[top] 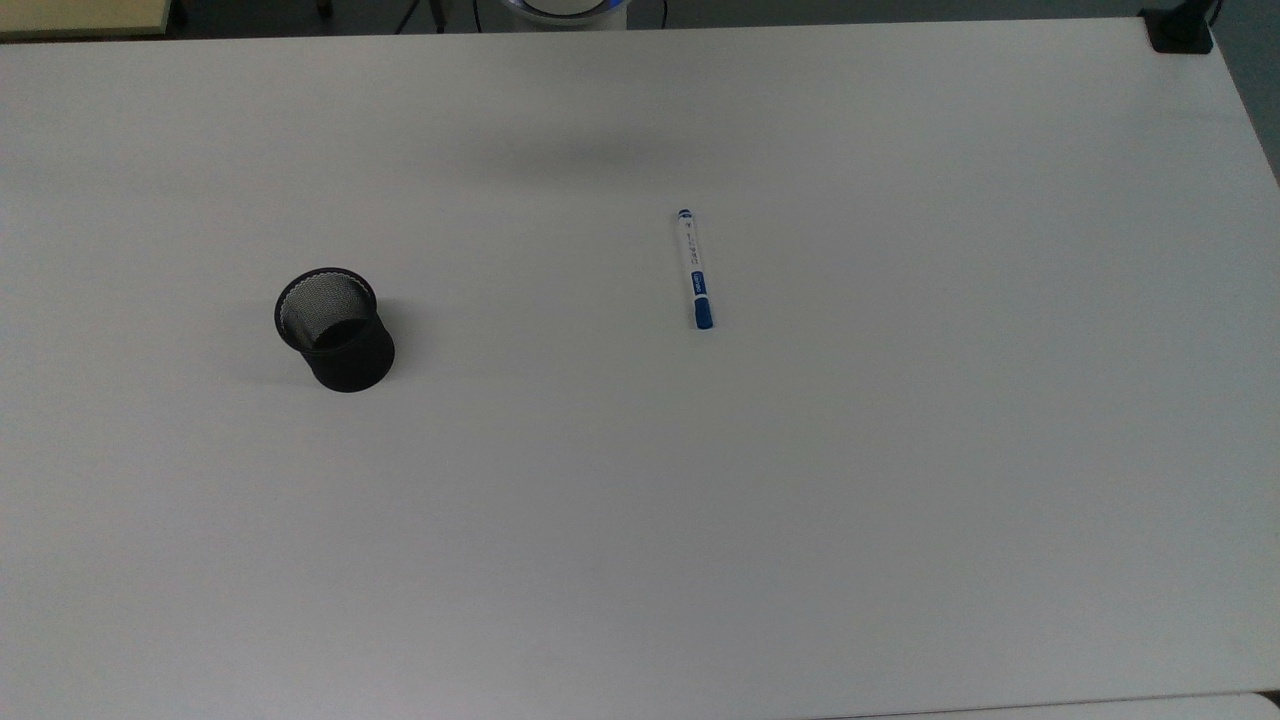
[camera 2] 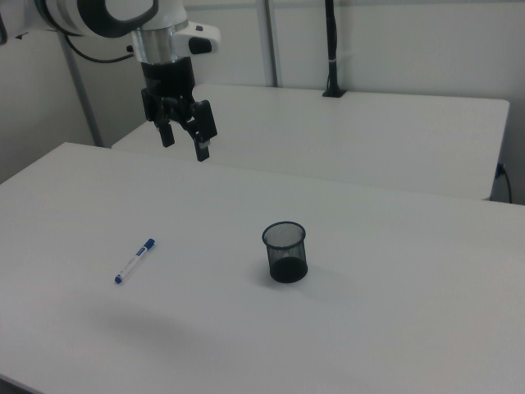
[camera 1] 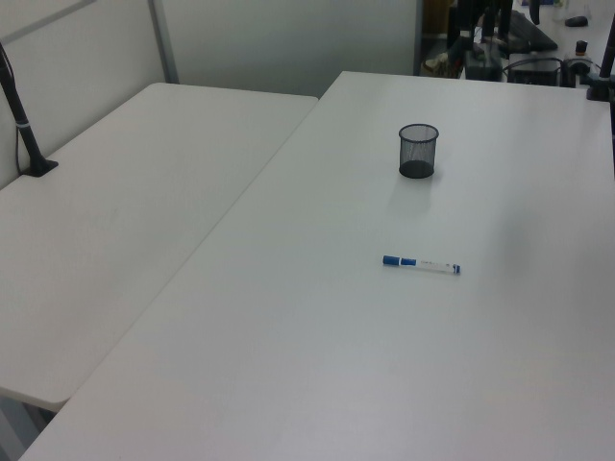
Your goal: Insert the marker
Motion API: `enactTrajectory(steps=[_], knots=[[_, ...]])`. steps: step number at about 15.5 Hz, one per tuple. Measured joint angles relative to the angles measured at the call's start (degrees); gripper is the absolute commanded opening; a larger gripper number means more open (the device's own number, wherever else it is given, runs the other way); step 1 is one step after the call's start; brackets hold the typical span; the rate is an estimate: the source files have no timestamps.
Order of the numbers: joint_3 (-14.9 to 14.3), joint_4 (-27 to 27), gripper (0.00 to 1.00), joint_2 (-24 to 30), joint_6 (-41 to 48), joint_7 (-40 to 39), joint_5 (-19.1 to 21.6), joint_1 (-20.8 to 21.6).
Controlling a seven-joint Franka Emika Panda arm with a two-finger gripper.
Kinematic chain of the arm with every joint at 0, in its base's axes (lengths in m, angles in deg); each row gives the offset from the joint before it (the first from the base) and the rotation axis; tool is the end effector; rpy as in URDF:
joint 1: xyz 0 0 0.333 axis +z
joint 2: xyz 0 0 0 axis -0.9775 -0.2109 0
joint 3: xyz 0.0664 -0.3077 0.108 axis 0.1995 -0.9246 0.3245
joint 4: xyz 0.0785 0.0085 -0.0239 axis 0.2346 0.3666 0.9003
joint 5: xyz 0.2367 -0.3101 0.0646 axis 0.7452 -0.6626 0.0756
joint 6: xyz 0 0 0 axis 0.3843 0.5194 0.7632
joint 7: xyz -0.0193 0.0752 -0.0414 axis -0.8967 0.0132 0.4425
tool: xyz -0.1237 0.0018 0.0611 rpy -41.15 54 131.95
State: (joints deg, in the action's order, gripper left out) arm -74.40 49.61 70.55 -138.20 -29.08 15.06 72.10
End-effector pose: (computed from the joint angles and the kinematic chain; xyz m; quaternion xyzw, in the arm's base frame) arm 0.5522 -0.0761 0.6207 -0.9948 0.1016 0.0006 0.0039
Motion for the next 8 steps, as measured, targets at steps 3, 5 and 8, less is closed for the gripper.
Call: enactTrajectory(steps=[3,5,8], knots=[[0.00,0.00,1.00,0.00,0.00,-0.09,0.00,0.00],[0.00,0.00,1.00,0.00,0.00,-0.64,0.00,0.00],[0.22,0.02,1.00,-0.01,0.39,-1.22,0.01,0.06]])
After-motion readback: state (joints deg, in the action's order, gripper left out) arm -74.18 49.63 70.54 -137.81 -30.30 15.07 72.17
